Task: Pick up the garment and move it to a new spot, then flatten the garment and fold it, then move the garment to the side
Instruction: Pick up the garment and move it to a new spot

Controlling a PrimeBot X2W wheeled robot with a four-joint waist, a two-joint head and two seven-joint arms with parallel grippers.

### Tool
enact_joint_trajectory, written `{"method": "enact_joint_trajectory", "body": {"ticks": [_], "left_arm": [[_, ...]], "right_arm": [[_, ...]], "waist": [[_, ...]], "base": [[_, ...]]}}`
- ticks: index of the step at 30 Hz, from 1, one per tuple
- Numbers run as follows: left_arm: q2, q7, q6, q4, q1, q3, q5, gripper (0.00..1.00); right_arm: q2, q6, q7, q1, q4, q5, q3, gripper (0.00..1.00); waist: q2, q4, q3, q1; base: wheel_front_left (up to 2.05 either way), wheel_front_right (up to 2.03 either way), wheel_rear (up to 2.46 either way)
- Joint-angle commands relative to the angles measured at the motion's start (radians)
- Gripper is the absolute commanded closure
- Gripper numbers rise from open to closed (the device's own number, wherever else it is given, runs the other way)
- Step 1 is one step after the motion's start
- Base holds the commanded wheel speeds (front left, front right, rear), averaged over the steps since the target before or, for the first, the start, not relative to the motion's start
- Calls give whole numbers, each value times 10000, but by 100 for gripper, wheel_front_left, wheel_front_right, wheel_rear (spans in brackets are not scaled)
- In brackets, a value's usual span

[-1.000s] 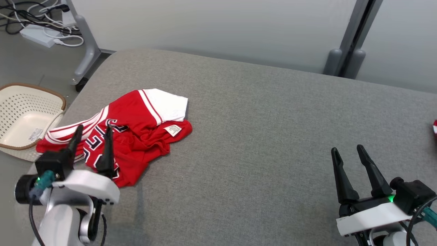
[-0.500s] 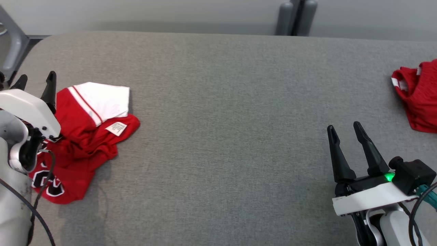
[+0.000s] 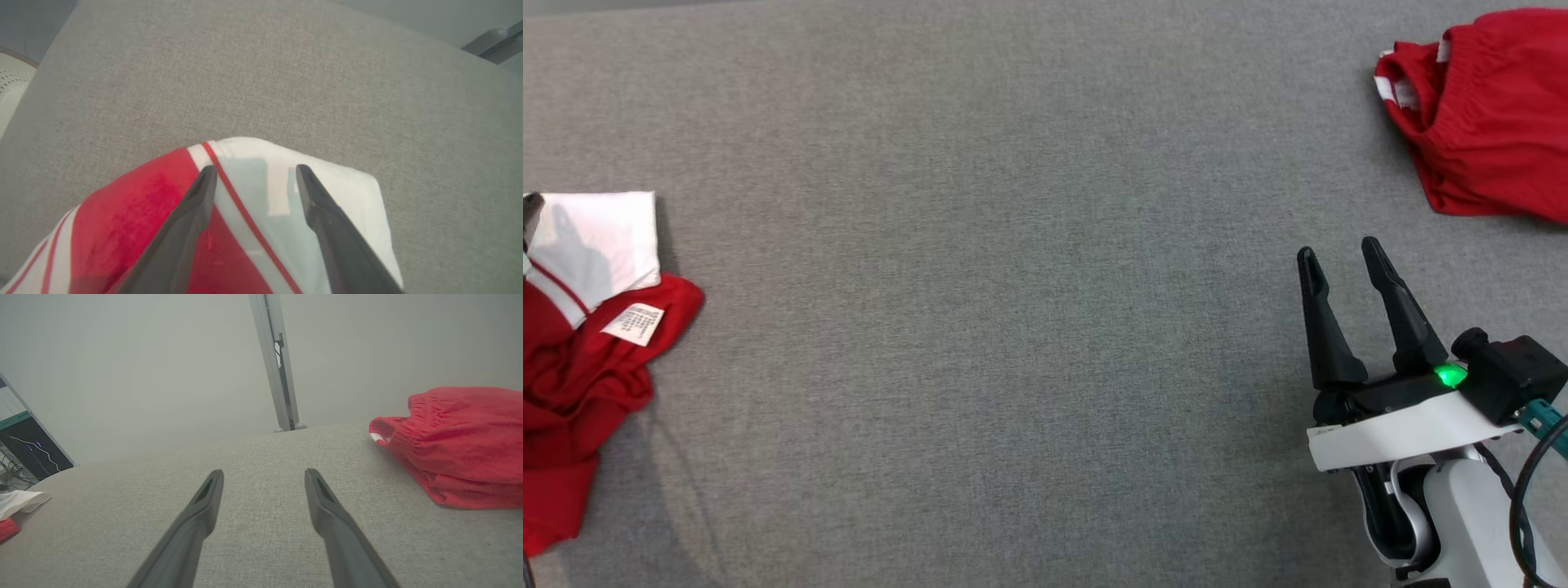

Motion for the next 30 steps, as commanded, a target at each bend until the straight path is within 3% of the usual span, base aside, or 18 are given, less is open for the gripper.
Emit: {"method": "enact_joint_trajectory", "body": {"ticks": [1,10,11,13,14,15,16,30], "left_arm": [[121,371,199,273,-214,28,-80,0],[281,2121,703,833,-91,-7,-273,2],[242,2254,695,827,-4,-16,-322,13],[242,2431,653,791,131,-23,-370,49],[268,2407,647,729,172,-57,-343,55],[298,2331,653,653,207,-80,-314,67],[311,2289,661,591,217,-88,-308,100],[540,1703,424,-151,339,-233,-254,100]], "right_arm": [[11,6,-14,-159,-59,51,-8,0],[103,7,-14,-261,-145,85,-69,0],[120,6,-14,-265,-142,88,-75,0],[133,6,-14,-277,-134,82,-92,0],[133,6,-14,-279,-122,78,-109,0],[134,7,-14,-281,-110,74,-125,0],[137,7,-14,-286,-95,69,-138,0],[154,6,-14,-264,97,-60,-143,0]], "waist": [[0,-412,406,0],[0,-753,670,0],[0,-763,673,0],[0,-766,684,0],[0,-762,683,0],[0,-753,682,0],[0,-742,678,0],[0,-547,269,0]], "base": [[0,0,0],[0,0,0],[0,0,0],[0,0,0],[0,0,0],[0,0,0],[0,0,0],[0,0,0]]}}
